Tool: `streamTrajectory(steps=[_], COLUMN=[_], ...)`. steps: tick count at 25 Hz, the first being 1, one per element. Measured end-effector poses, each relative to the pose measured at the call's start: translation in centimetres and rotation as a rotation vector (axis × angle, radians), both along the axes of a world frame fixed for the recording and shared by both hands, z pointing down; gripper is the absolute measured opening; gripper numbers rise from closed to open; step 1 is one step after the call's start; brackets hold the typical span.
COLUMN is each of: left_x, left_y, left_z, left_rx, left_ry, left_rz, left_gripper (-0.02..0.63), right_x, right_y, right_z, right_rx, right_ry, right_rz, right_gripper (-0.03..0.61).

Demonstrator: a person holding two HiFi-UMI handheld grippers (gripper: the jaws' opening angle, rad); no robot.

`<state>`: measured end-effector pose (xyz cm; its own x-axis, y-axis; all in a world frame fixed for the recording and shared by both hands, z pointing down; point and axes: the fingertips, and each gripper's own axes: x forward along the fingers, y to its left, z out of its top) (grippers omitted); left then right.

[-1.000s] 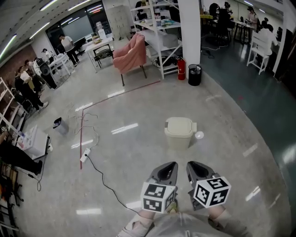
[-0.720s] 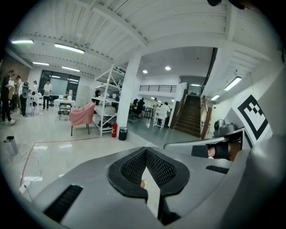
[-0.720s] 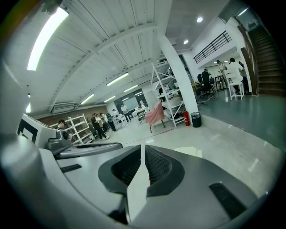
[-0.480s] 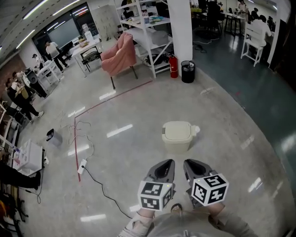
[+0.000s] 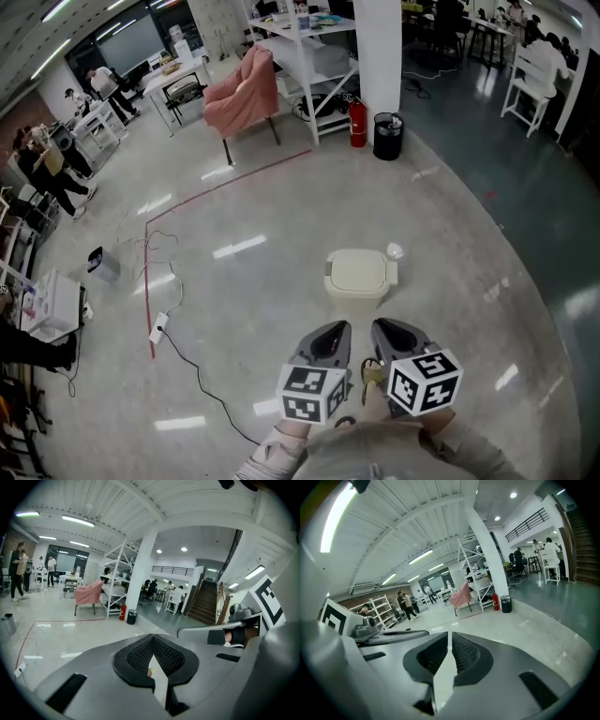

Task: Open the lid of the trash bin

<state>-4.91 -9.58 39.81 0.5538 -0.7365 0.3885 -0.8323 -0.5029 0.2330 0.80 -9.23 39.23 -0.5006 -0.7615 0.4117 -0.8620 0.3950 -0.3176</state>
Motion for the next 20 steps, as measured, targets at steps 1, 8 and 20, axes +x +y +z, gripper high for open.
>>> streamTrajectory(steps=[1,8,20], left_x=[-0.1,0.6,0.3], left_y=[-0.5,-4.3,-7.6], left_z=[0.0,-0.2,3.6], left_rx=[-0.002,-0.012,-0.111], left_ry=[-0.002,-0.012,-0.046], left_rz=[-0.007,-0.052,-0.117], left_gripper=[0.002,0.002,0.002], right_x=[0.0,0.9,1.6], right_y=[-0.5,-3.9,-5.8], right_z=[0.0,-0.2,2.6], right_rx=[0.002,-0.006,-0.094], right_ry=[0.006,0.014,0.012], right_rz=[-0.009,-0.054,-0.109], right_gripper=[0.006,0.006,0.006])
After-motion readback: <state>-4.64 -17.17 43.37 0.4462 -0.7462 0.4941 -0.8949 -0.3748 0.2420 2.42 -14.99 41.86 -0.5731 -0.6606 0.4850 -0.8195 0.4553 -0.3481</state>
